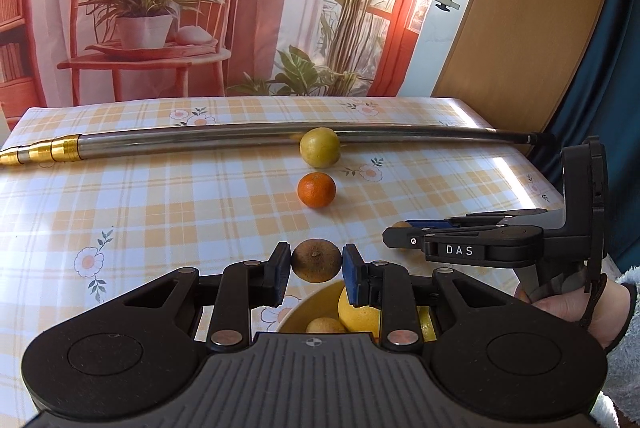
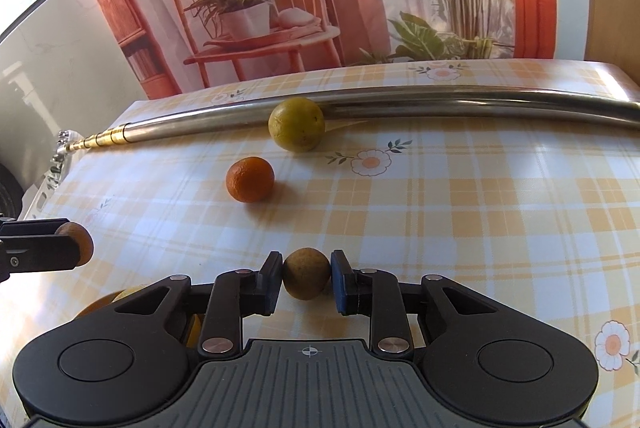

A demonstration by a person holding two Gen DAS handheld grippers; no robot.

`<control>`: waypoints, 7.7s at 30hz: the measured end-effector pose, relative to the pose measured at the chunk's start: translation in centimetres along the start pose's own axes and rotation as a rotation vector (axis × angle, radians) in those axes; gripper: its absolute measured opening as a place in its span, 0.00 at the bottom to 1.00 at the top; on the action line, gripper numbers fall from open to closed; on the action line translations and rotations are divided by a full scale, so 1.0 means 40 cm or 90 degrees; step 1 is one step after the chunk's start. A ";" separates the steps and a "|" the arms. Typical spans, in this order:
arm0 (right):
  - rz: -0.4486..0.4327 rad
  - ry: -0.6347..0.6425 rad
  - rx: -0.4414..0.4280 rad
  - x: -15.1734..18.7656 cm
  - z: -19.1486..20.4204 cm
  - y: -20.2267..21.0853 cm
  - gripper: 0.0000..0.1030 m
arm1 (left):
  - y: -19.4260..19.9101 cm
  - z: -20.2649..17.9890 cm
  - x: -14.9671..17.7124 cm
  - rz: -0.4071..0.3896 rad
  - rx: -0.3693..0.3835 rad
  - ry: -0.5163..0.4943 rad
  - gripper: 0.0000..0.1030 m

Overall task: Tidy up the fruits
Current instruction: 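Carry both kiwis over the cream bowl, lower them in and open both tools, then move both tools from the bowl toward the last mandarin and lemon, then grasp the mandarin with the left tool, then grasp the green-yellow lemon with the right tool while the left tool holds the mandarin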

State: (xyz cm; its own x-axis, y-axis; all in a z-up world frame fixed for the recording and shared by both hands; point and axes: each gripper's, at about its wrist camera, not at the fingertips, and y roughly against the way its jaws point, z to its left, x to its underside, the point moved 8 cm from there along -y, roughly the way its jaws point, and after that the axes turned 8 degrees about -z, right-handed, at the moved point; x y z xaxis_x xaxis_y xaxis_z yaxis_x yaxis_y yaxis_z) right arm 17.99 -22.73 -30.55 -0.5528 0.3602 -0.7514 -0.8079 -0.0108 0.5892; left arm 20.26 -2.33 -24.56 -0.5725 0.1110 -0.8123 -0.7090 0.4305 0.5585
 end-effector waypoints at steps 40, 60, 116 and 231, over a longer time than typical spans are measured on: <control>-0.140 0.010 -0.007 0.108 0.168 0.347 0.23 | 0.191 -0.059 0.196 -0.052 -0.027 -0.017 0.29; -0.117 0.023 -0.022 0.133 0.188 0.326 0.23 | 0.158 -0.047 0.253 -0.004 -0.030 -0.013 0.29; -0.192 0.022 0.029 -0.036 0.067 0.363 0.27 | 0.211 0.037 -0.003 -0.138 -0.067 0.005 0.30; -0.103 0.128 -0.015 -0.168 0.039 -0.258 0.50 | -0.006 0.233 0.060 -0.025 -0.179 0.140 0.38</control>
State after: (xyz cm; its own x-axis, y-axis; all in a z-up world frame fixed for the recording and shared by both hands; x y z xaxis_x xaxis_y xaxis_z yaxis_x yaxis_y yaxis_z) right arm 30.38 -23.59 -31.11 -0.4431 0.1660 -0.8810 -0.8926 0.0100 0.4508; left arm 22.87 6.17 -28.22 -0.5953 -0.1098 -0.7960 -0.8007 0.1636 0.5763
